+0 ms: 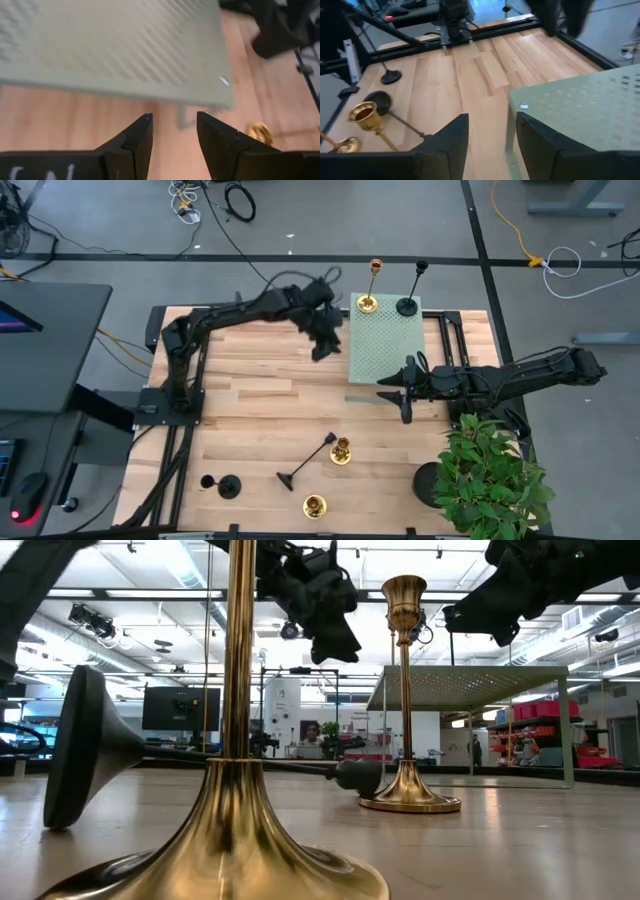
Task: Pick & Place candle stick holders
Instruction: Put the right black candle holder on top of the shelf aligned with other black candle holder
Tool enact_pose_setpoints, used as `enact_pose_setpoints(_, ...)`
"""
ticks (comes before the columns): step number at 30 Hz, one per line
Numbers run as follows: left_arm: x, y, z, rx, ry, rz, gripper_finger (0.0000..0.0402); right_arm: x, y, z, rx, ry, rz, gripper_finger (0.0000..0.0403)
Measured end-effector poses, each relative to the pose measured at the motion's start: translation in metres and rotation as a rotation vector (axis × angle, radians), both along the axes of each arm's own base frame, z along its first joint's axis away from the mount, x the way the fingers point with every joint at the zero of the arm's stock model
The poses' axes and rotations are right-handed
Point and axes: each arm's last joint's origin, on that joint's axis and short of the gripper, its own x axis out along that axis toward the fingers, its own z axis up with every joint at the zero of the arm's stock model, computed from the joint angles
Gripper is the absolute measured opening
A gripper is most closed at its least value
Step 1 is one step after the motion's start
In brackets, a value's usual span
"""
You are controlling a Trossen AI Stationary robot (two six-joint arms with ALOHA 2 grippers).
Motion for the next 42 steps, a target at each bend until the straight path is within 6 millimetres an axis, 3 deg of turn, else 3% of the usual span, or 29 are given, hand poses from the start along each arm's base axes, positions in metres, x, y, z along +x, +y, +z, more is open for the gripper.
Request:
enact_pose_setpoints(8, -0.035, -0.074, -0.014, -0.015, 0.025, 0.01, 0.0154, 0.0, 0.001, 0.0, 0.029, -0.001, 0.014, 0.0162)
enact_pose_setpoints(14, -0.066, -0.132, -0.029, -0.062, 0.143, 0.164, 0.0154, 0.0, 0.001, 0.0, 0.029, -0.003, 0.013, 0.0162)
enact_pose_setpoints(22, -0.077, -0.199, -0.045, -0.24, 0.279, 0.345, 0.0154, 0.001, 0.001, 0.002, 0.031, -0.023, 0.014, 0.0162)
enact_pose_setpoints(28, -0.078, -0.225, -0.057, -0.372, 0.373, 0.518, 0.0154, 0.001, 0.001, 0.002, 0.031, -0.022, 0.014, 0.0162)
enact_pose_setpoints(42, -0.067, -0.244, -0.096, -0.507, 0.566, 0.614, 0.0153, 0.0, 0.001, 0.0, 0.03, 0.002, 0.041, 0.0162)
